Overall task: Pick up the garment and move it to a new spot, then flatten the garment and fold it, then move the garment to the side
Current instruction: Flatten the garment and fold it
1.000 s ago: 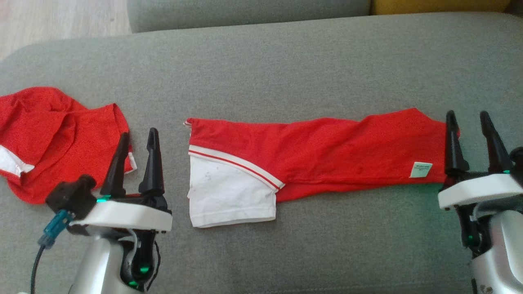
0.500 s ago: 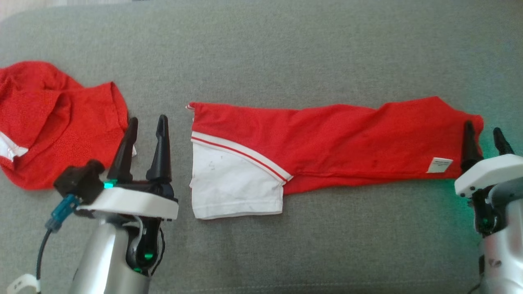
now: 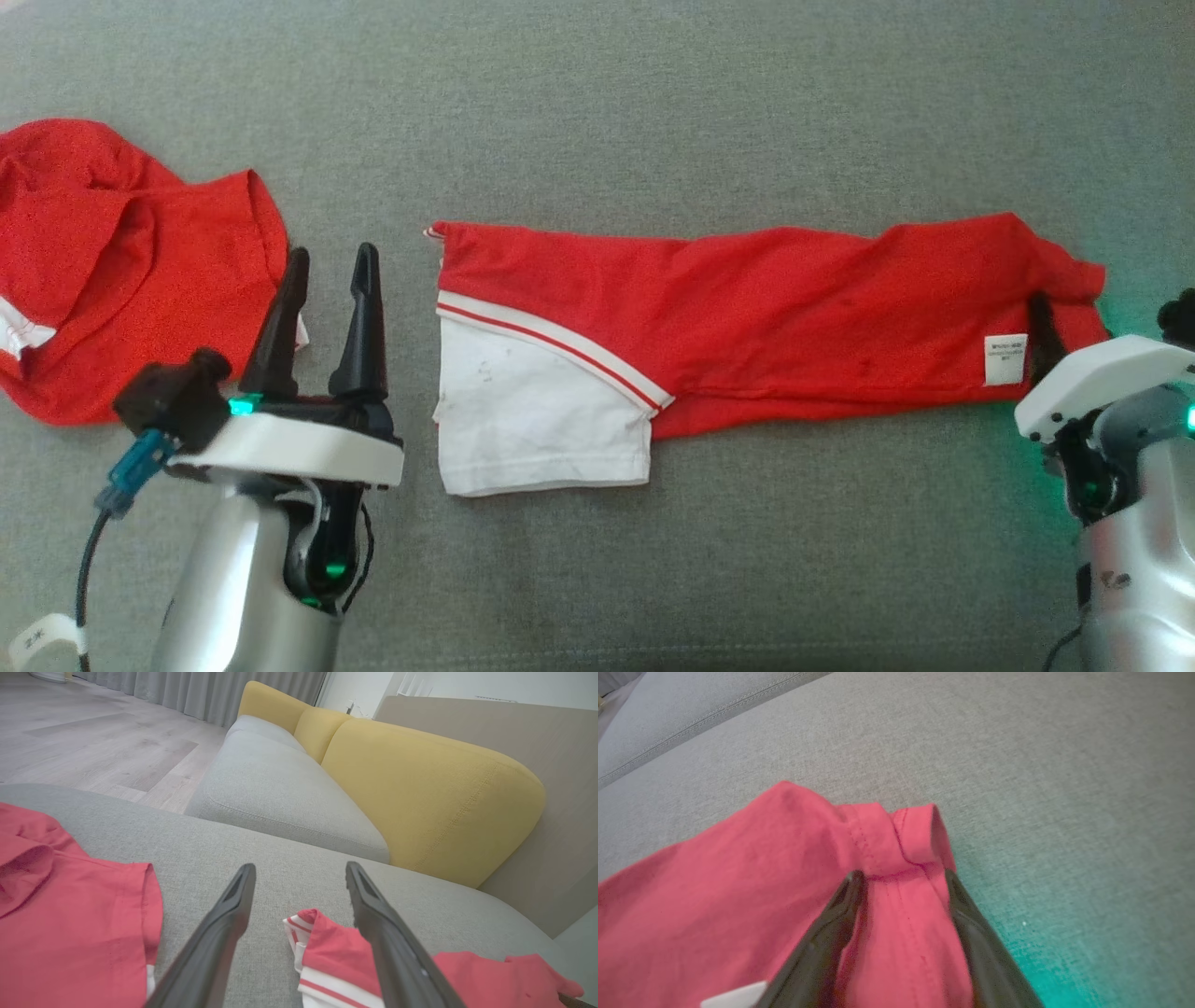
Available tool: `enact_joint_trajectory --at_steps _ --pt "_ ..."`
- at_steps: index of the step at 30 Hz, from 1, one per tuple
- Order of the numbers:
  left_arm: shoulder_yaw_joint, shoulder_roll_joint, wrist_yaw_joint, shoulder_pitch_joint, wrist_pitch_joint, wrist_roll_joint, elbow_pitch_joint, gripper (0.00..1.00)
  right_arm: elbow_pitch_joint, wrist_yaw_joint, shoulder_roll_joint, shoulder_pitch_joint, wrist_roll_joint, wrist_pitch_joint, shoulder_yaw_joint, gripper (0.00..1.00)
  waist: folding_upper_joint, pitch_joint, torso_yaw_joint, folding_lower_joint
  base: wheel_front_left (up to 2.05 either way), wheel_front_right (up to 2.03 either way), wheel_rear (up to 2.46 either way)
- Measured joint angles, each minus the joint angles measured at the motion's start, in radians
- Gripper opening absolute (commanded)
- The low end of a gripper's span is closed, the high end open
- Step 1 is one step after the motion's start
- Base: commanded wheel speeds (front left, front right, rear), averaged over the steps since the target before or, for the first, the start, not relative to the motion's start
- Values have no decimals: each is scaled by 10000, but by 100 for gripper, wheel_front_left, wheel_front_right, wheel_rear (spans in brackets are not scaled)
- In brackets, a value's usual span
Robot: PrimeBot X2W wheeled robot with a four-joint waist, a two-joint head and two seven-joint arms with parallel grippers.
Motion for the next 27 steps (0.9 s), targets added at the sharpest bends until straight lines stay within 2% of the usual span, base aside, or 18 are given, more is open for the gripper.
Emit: enact_joint_trajectory --at_steps 1,6,11,16,20,27 --pt "8 -4 0 -29 0 0 0 100 -6 0 0 -17 40 63 33 0 0 4 -9 0 0 0 0" --pt "52 -13 0 -141 0 0 6 100 -27 0 -13 -15 132 134 44 0 0 3 -58 0 0 0 0" --pt "98 -15 2 -141 0 0 69 100 -2 0 -224 2 -132 -29 -443 0 0 -145 -104 1 0 0 0" --pt "115 -17 2 -139 0 -13 105 100 -12 0 -736 -23 -1210 -481 -1651 0 0 -353 -142 0 0 0 0" --pt "111 -19 15 -131 0 -123 107 100 -167 0 -777 -180 -2125 -752 -2431 0 0 -577 -146 0 0 0 0" --pt "59 -21 176 62 0 -420 109 100 -1517 0 -40 -298 -1827 -376 -1319 0 0 -1132 -191 0 0 0 0"
